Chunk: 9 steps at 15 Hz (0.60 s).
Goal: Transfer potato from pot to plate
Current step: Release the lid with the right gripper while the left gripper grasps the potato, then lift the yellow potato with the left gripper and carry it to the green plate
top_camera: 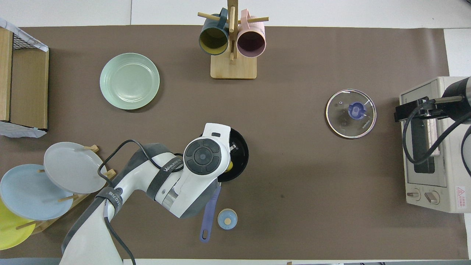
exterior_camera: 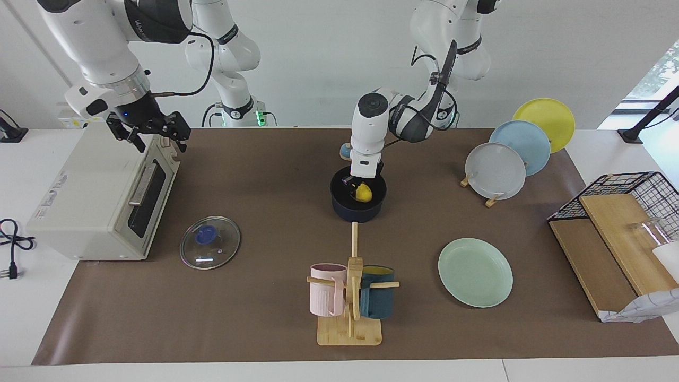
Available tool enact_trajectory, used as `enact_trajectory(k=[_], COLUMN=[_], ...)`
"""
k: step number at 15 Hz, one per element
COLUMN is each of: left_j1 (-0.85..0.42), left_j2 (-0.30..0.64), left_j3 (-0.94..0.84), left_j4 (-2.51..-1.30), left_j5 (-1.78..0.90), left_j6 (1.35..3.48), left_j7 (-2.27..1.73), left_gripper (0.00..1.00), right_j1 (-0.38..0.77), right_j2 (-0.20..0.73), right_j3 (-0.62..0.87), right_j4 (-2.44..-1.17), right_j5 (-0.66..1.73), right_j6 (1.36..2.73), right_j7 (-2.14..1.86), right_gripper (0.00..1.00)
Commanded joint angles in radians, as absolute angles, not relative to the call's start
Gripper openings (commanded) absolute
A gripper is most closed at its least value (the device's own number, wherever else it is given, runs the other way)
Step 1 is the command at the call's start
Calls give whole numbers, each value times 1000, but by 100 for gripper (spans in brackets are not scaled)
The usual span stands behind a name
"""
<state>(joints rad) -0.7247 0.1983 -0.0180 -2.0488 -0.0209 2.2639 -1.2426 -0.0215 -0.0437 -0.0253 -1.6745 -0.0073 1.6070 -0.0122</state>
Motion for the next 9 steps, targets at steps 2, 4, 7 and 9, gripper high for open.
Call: enact_trajectory(k=[2,4,7,9], left_j1=[-726,-704,-632,-588], left_j2=[132,101,104,104], left_j3=[-6,-6,-6,-5], left_j4=[-2019,-1999,-1855,-1800], left_j5=[-17,-17,-35,-66], left_j6=[2186,2146,1978,1927], left_j7=[-1212,-1192,-1071,-993], left_gripper=[20,20,19,19], right_j1=[-28,-25,-23,-18], right_j2=[-51,-49,-49,-49], right_j3=[-12,-11,-11,-9], right_j4=[-1674,-1674,-1672,-1674], right_j5=[-2,-2,-2,-3], right_j6=[1597,1600,1605,1605], right_j7=[-2,-6,-6,-5], right_gripper=[100,100,100,100])
